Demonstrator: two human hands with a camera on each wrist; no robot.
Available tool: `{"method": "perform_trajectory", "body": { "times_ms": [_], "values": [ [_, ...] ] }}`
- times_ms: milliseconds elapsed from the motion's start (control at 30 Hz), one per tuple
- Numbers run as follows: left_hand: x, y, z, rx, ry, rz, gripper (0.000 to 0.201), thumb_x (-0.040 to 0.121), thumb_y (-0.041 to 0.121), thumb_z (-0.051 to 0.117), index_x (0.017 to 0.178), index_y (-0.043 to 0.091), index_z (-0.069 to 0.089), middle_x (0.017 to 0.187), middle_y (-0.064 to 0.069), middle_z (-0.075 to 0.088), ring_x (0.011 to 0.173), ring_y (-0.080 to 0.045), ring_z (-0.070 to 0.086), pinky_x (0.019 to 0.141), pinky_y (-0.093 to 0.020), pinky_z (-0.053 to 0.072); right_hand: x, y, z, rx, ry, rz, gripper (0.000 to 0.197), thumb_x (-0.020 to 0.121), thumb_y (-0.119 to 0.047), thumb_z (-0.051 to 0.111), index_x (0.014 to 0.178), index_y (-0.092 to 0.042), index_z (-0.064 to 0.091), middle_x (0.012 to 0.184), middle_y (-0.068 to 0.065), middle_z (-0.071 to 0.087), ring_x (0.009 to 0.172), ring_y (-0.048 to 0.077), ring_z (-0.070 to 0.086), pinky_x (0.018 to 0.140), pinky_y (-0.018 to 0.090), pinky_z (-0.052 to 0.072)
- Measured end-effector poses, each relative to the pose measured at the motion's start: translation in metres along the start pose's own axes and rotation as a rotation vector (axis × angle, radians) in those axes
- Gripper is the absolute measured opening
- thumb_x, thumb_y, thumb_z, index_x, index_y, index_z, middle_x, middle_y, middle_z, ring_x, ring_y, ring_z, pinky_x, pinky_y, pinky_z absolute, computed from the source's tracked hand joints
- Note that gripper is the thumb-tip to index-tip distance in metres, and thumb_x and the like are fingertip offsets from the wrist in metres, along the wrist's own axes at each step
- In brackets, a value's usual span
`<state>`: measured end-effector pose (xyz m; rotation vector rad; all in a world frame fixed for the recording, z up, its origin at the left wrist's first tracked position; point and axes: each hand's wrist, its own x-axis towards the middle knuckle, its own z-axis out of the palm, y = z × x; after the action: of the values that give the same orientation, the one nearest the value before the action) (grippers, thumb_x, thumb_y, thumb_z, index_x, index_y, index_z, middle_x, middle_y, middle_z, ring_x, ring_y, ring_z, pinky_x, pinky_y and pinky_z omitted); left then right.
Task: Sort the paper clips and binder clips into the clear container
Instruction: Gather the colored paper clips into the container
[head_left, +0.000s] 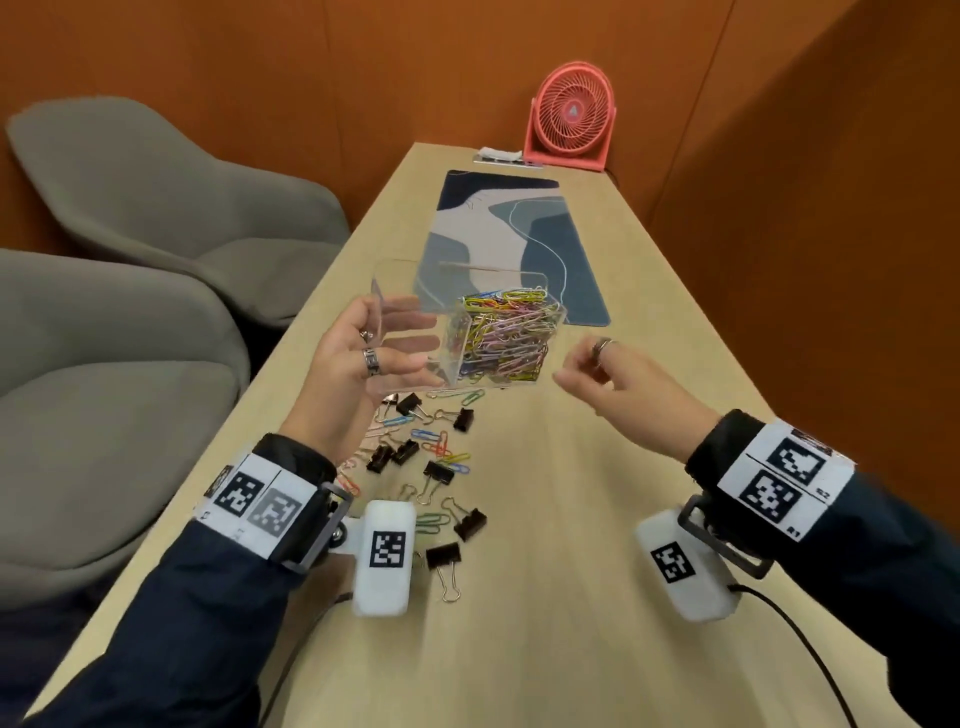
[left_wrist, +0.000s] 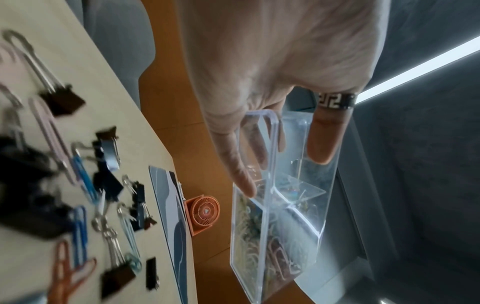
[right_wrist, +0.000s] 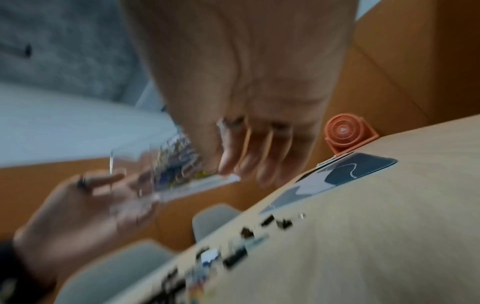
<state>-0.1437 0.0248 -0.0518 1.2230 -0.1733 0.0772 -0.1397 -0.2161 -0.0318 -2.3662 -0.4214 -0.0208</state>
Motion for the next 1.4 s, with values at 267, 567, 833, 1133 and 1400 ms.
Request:
{"method": "perform_trajectory", "body": {
  "times_ms": [267, 567, 833, 1133, 1400],
  "values": [
    [-0.002, 0.002, -0.046, -0.007, 0.125, 0.051, 0.049, 0.059, -0.004, 0.054, 0.105, 0.012, 0.056, 0.102, -0.008, 0.063, 0.097, -0.026, 0.064, 0.07, -0.039, 0.059, 0.028, -0.023, 0.058, -0.357, -0.617, -0.123, 0.046, 0.086, -0.013, 0.058, 0.13, -0.024, 0.05, 0.109, -0.003, 0.051, 0.087, 0.017, 0.059, 0.086, 0.029, 0.047],
    [0.009, -0.002, -0.065, -0.038, 0.167, 0.07, 0.052, 0.059, -0.004, 0.053, 0.109, 0.009, 0.053, 0.102, -0.008, 0.062, 0.097, -0.026, 0.063, 0.069, -0.039, 0.06, 0.062, -0.029, 0.086, -0.374, -0.614, -0.117, 0.045, 0.075, -0.024, 0.075, 0.116, -0.016, 0.06, 0.096, -0.002, 0.051, 0.064, 0.0, 0.041, 0.061, 0.012, 0.035],
    [0.01, -0.008, -0.069, -0.071, 0.146, 0.077, 0.046, 0.066, -0.012, 0.051, 0.105, 0.011, 0.055, 0.102, -0.009, 0.061, 0.099, -0.03, 0.062, 0.066, -0.035, 0.06, 0.064, -0.023, 0.092, -0.361, -0.581, -0.075, 0.02, 0.084, -0.022, 0.067, 0.098, -0.008, 0.067, 0.084, 0.001, 0.06, 0.074, 0.01, 0.052, 0.062, 0.011, 0.038],
    [0.009, -0.007, -0.068, -0.07, 0.131, 0.065, 0.048, 0.058, -0.005, 0.053, 0.103, 0.011, 0.055, 0.1, -0.008, 0.063, 0.095, -0.027, 0.063, 0.068, -0.037, 0.06, 0.051, -0.031, 0.093, -0.486, -0.585, -0.167, 0.007, 0.092, -0.017, 0.053, 0.086, -0.015, 0.05, 0.103, 0.011, 0.062, 0.082, 0.017, 0.045, 0.071, 0.022, 0.034],
    [0.008, -0.007, -0.067, -0.07, 0.101, 0.057, 0.049, 0.057, -0.006, 0.053, 0.103, 0.011, 0.057, 0.101, -0.009, 0.063, 0.095, -0.027, 0.065, 0.066, -0.036, 0.059, 0.045, -0.019, 0.082, -0.416, -0.553, -0.122, 0.012, 0.091, -0.019, 0.055, 0.083, -0.017, 0.046, 0.074, -0.006, 0.047, 0.075, 0.015, 0.045, 0.061, 0.02, 0.033]
  ]
}}
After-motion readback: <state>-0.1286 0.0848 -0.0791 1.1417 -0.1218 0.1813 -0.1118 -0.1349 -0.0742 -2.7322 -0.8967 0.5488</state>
